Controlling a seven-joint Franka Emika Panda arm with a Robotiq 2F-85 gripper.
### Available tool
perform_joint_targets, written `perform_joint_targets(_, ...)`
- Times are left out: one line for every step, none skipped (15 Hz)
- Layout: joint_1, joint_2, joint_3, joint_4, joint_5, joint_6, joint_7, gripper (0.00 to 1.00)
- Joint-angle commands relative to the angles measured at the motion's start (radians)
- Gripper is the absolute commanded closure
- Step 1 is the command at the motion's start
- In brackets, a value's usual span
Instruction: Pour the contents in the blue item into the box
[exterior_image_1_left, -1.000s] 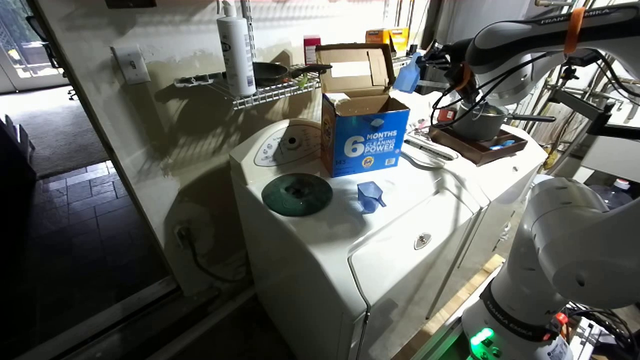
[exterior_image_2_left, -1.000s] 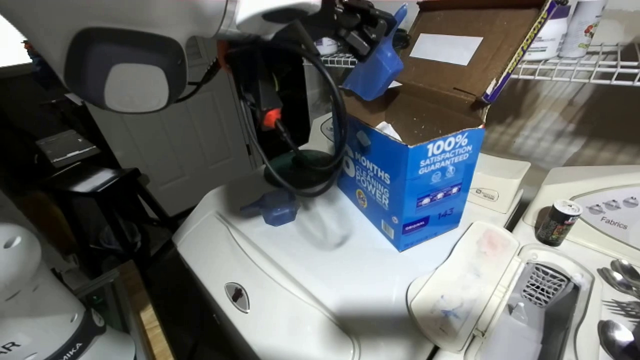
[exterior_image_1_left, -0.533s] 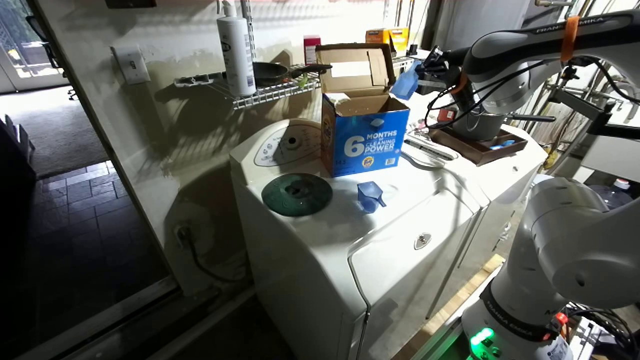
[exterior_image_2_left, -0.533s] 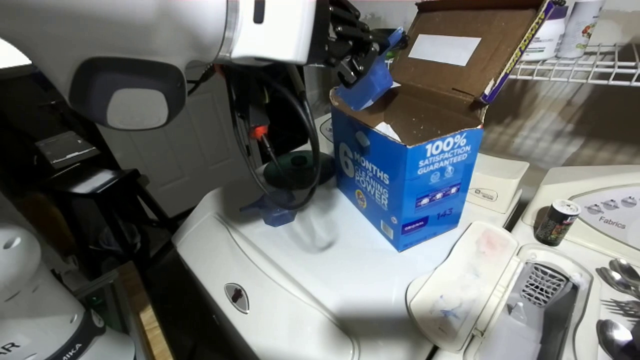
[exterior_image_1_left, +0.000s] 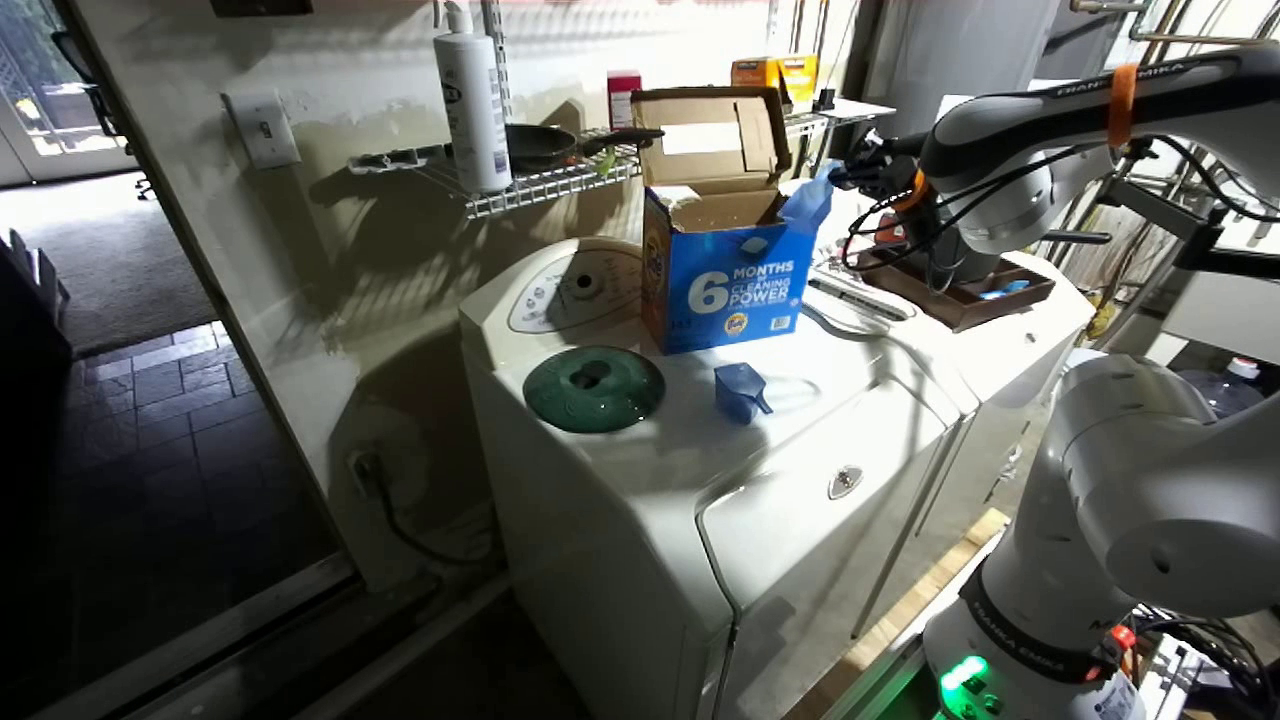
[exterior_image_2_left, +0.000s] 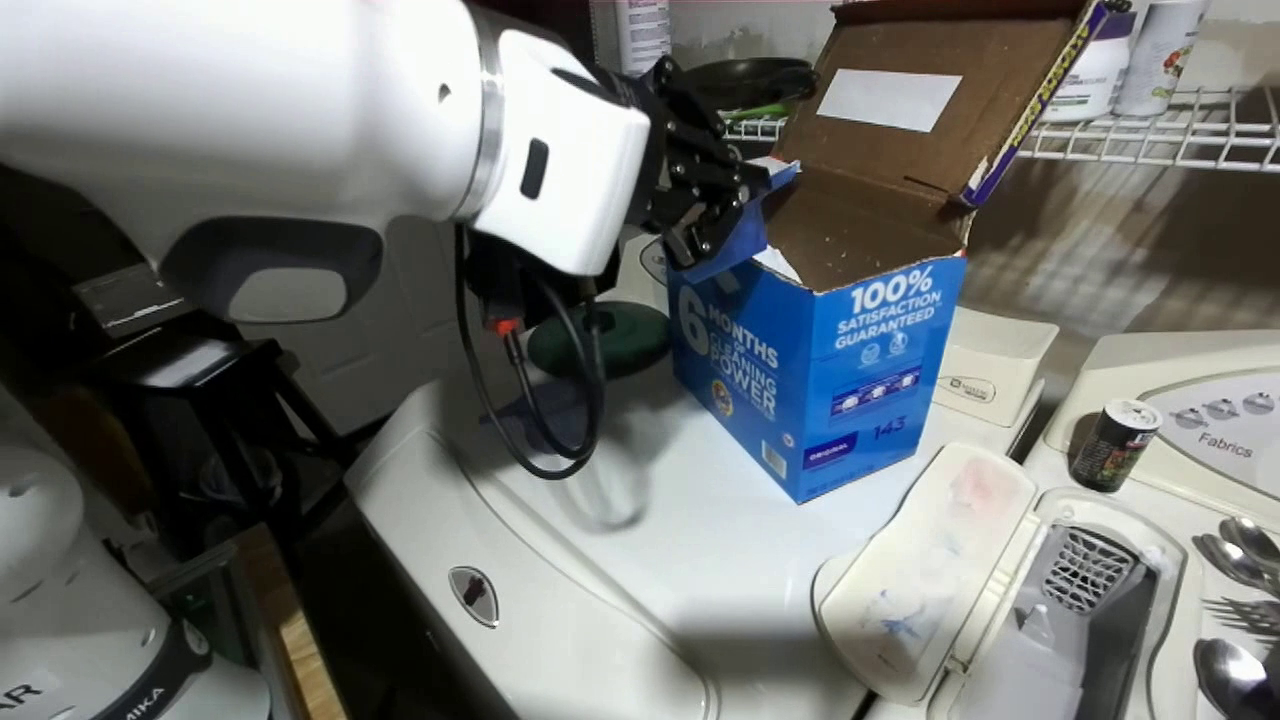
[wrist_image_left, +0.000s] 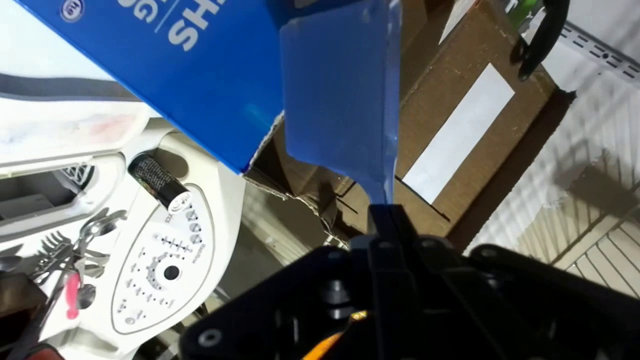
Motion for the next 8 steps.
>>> perform_joint_targets(0.017, -0.027, -0.024, -0.035, 0.008, -0.01, 0.048, 0.99)
perform_joint_targets(0.04, -0.016, -0.043, -0.016, 0.009, -0.019, 0.056, 0.99)
perform_joint_targets(0.047, -0.012, -0.05, -0.019, 0.009, -0.017, 0.062, 0.99)
perform_joint_targets(0.056, -0.01, -0.062, -0.019, 0.01, -0.019, 0.064, 0.99)
perform_joint_targets(0.073, -0.005, -0.078, -0.019, 0.012, -0.016, 0.068, 0.99)
perform_joint_targets(0.086, 0.002, -0.092, -0.019, 0.013, -0.015, 0.071, 0.99)
perform_joint_targets(0.108, 0.01, -0.114, -0.019, 0.014, -0.014, 0.074, 0.99)
perform_joint_targets(0.131, 0.018, -0.131, -0.019, 0.016, -0.009, 0.081, 0.99)
